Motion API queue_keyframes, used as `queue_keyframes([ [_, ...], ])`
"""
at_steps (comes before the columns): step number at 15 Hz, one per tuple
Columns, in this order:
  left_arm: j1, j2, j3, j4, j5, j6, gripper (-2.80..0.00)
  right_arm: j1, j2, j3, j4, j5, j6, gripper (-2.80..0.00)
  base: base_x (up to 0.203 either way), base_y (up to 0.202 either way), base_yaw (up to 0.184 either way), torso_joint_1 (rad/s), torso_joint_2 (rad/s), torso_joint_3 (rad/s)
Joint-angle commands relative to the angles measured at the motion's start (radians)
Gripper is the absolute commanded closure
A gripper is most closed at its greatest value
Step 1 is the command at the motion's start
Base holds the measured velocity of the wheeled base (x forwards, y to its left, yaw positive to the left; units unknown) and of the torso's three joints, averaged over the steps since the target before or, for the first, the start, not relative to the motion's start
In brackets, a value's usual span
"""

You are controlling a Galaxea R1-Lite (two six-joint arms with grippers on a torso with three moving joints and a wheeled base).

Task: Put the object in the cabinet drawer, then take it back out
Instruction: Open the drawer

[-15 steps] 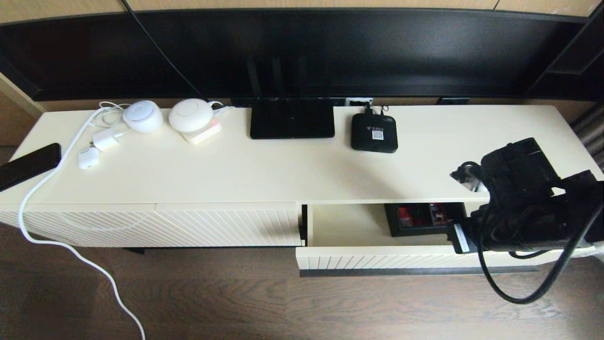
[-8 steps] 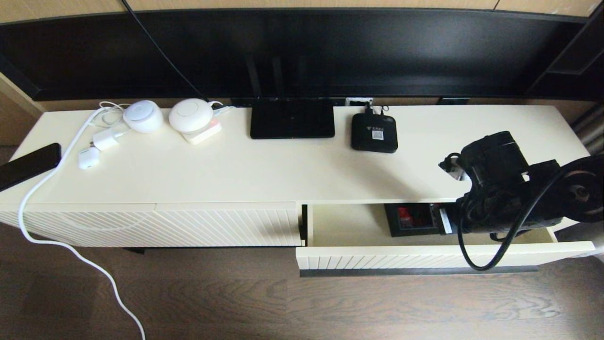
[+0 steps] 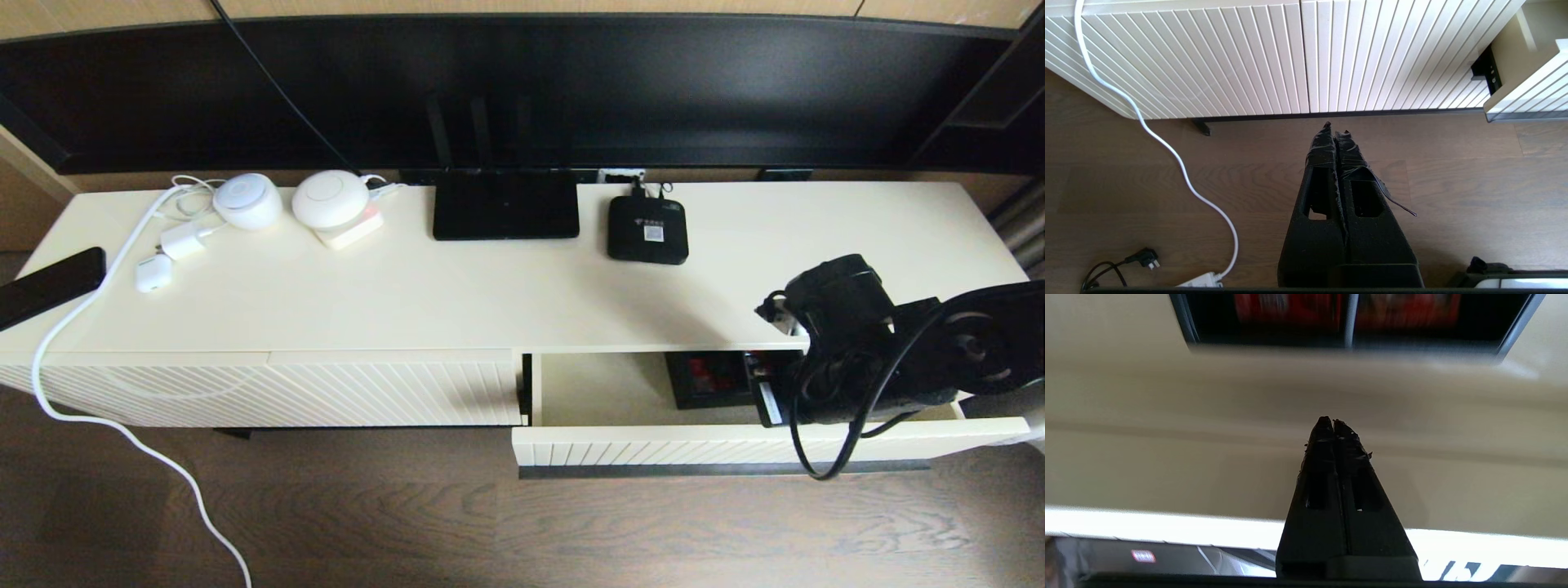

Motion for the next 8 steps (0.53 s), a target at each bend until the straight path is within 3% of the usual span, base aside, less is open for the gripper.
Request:
queue_keyframes([
  [1,0.0,0.002,-0.001,-0.001,0.0,0.001,0.0,0.006,-0.021,0.047,0.002,-0.001,0.001,0.0,0.0,0.0,0.0,0.0,0.0,0.0],
  [8,0.0,0.001,0.0,0.0,0.0,0.001,0.0,0.034,-0.081,0.225,0.005,0.002,-0.009,0.0,0.0,0.0,0.0,0.0,0.0,0.0],
])
